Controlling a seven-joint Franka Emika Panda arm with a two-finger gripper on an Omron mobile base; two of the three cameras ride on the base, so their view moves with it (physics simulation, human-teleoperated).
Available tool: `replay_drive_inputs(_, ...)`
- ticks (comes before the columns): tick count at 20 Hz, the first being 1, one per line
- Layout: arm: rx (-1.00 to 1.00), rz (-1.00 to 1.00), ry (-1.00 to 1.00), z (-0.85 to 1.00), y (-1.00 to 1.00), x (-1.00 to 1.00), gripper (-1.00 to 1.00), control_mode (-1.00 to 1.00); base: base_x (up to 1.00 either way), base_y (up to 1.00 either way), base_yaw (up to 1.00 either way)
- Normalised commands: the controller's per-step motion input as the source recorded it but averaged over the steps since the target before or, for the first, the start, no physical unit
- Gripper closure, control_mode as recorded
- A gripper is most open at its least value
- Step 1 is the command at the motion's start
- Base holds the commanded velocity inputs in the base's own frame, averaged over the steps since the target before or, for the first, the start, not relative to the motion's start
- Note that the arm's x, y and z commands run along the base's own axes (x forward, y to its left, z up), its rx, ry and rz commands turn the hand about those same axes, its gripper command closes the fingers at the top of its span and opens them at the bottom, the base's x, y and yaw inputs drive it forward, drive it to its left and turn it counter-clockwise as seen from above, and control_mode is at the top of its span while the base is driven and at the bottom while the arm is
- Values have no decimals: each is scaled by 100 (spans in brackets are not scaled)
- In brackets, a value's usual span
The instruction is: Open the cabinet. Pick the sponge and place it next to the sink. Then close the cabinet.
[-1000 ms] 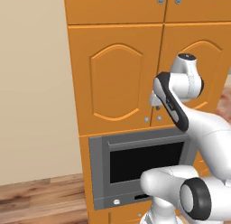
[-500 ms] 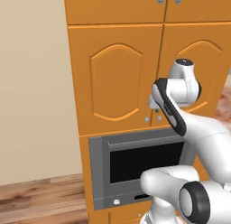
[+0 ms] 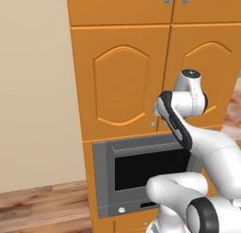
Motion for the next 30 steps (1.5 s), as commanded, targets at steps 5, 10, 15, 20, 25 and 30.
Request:
replay_drive_inputs(5, 12, 0, -15, -23, 0, 3, -100, -100, 0, 0, 0)
replay_drive_inputs(10, 2, 0, -5, -4, 0, 0, -100, -100, 0, 0, 0)
replay_drive_inputs(15, 0, 0, 0, 0, 0, 0, -100, -100, 0, 0, 0)
replay_drive_inputs(20, 0, 0, 0, 0, 0, 11, -100, -100, 0, 0, 0)
replay_drive_inputs(25, 0, 0, 0, -2, 0, 11, -100, -100, 0, 0, 0)
replay_drive_inputs(30, 0, 0, 0, 0, 0, 1, -100, -100, 0, 0, 0)
